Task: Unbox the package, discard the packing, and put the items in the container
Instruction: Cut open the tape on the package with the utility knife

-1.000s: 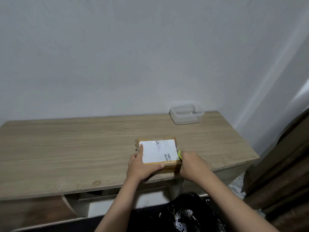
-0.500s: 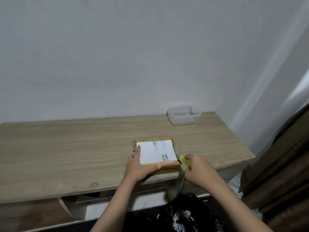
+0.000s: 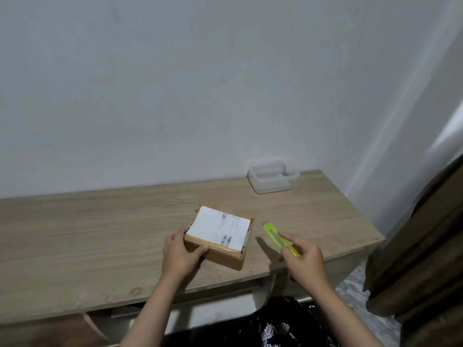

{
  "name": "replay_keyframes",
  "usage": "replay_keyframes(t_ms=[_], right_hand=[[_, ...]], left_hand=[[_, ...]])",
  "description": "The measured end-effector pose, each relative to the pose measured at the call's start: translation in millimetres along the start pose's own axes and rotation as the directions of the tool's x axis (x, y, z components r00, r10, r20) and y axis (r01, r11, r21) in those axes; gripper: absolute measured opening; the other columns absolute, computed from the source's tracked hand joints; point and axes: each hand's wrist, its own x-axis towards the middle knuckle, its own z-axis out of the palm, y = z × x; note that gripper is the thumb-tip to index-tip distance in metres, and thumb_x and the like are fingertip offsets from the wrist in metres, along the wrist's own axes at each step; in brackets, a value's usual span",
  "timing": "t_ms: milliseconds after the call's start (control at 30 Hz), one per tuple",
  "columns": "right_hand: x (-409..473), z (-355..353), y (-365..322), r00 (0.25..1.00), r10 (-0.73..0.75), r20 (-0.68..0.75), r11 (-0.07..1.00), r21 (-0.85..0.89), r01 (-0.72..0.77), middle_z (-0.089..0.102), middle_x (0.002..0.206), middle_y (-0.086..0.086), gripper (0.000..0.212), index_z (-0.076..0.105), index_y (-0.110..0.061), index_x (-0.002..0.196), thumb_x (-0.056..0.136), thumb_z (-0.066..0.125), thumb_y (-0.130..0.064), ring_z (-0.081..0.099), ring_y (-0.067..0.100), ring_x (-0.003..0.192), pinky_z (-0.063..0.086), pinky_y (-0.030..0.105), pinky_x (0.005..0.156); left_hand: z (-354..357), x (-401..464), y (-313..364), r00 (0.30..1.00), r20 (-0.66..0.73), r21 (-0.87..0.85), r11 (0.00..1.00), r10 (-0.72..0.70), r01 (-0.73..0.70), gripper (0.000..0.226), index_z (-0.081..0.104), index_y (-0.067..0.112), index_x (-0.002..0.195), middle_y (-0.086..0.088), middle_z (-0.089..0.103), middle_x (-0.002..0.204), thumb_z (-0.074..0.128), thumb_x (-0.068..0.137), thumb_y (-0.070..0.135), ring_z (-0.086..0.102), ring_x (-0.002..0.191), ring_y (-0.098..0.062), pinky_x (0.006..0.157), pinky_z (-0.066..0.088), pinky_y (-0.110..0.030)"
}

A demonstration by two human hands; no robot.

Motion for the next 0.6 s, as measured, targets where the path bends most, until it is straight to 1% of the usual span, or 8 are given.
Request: replay_keyframes(t_ms=[67, 133, 233, 300, 367, 467, 533, 600], right_hand=[[0.6, 5.8, 3.0, 1.000, 0.018, 0.017, 0.998, 0.060, -0.019, 0.068, 0.062, -0.001, 0.038, 0.069, -0.031, 0.104, 0.077, 0.059, -0.007, 0.046, 0.002, 0.033, 0.038, 0.014, 0.037], [1.6, 11.7, 2.9, 0.998, 0.038, 0.053, 0.993, 0.114, -0.044, 0.066, 0.060, 0.007, 0.044, 0.065, -0.028, 0.108, 0.082, 0.053, 0.004, 0.041, 0.008, 0.031, 0.037, 0.017, 0.033], [2.8, 19.9, -0.6, 0.995, 0.025, 0.093, 0.986, 0.163, -0.040, 0.065, 0.058, 0.003, 0.048, 0.062, -0.030, 0.110, 0.084, 0.048, 0.007, 0.041, 0.011, 0.033, 0.039, 0.021, 0.031], [7.4, 23.5, -1.2, 0.993, 0.007, 0.119, 0.981, 0.191, -0.029, 0.064, 0.059, 0.000, 0.048, 0.061, -0.028, 0.113, 0.085, 0.045, 0.008, 0.043, 0.013, 0.036, 0.040, 0.023, 0.032], [13.9, 26.1, -0.1, 0.989, -0.001, 0.150, 0.978, 0.205, -0.030, 0.064, 0.067, 0.006, 0.049, 0.058, -0.026, 0.118, 0.088, 0.042, 0.008, 0.043, 0.014, 0.033, 0.040, 0.021, 0.033], [25.6, 29.7, 3.4, 0.982, -0.005, 0.191, 0.975, 0.218, -0.037, 0.063, 0.081, 0.012, 0.050, 0.051, -0.027, 0.124, 0.091, 0.039, 0.008, 0.048, 0.011, 0.037, 0.042, 0.020, 0.036], [37.6, 31.5, 8.5, 0.979, -0.039, 0.201, 0.977, 0.211, -0.005, 0.066, 0.090, 0.010, 0.050, 0.047, -0.024, 0.128, 0.091, 0.042, 0.009, 0.062, 0.006, 0.056, 0.050, 0.017, 0.052], [52.9, 33.4, 14.2, 0.974, -0.070, 0.216, 0.983, 0.182, 0.030, 0.068, 0.105, 0.007, 0.053, 0.045, -0.020, 0.131, 0.088, 0.046, 0.011, 0.068, 0.003, 0.084, 0.051, 0.013, 0.070]], left_hand=[[13.4, -18.9, 12.6, 0.983, -0.182, -0.035, 0.999, -0.019, 0.013, 0.071, 0.047, 0.015, 0.129, -0.017, 0.044, 0.124, 0.080, 0.068, 0.031, 0.041, 0.120, -0.035, 0.100, 0.035, -0.039], [29.3, -37.6, 27.7, 0.970, -0.242, -0.102, 0.995, -0.008, -0.017, 0.079, 0.041, 0.009, 0.133, -0.024, 0.036, 0.134, 0.080, 0.068, 0.031, 0.032, 0.129, -0.039, 0.106, 0.029, -0.041], [51.8, -50.1, 44.0, 0.990, -0.115, -0.167, 0.984, -0.080, 0.060, 0.127, 0.012, 0.003, 0.145, -0.026, 0.001, 0.153, 0.079, 0.053, 0.059, -0.002, 0.143, -0.032, 0.116, 0.010, -0.042], [60.1, -50.2, 51.0, 0.994, -0.035, -0.189, 0.977, -0.104, 0.096, 0.149, -0.007, 0.003, 0.145, -0.025, -0.020, 0.152, 0.069, 0.040, 0.076, -0.022, 0.141, -0.027, 0.117, -0.001, -0.040], [62.3, -45.3, 53.4, 0.996, -0.023, -0.200, 0.977, -0.084, 0.078, 0.154, -0.014, 0.004, 0.144, -0.024, -0.026, 0.150, 0.063, 0.035, 0.081, -0.029, 0.139, -0.025, 0.116, -0.004, -0.038], [57.4, -28.2, 42.9, 1.000, 0.000, -0.175, 0.984, -0.017, 0.017, 0.149, -0.013, 0.011, 0.146, -0.017, -0.026, 0.152, 0.070, 0.039, 0.073, -0.030, 0.138, -0.017, 0.115, -0.003, -0.034], [50.3, -13.2, 31.2, 0.996, 0.061, -0.167, 0.985, 0.063, -0.052, 0.146, -0.013, 0.019, 0.146, -0.008, -0.026, 0.154, 0.077, 0.041, 0.065, -0.032, 0.135, -0.009, 0.113, -0.003, -0.030], [37.4, 0.9, 20.8, 0.973, 0.168, -0.191, 0.974, 0.157, -0.124, 0.138, -0.004, 0.028, 0.147, 0.000, -0.020, 0.156, 0.080, 0.043, 0.060, -0.030, 0.136, -0.006, 0.111, -0.004, -0.021]])
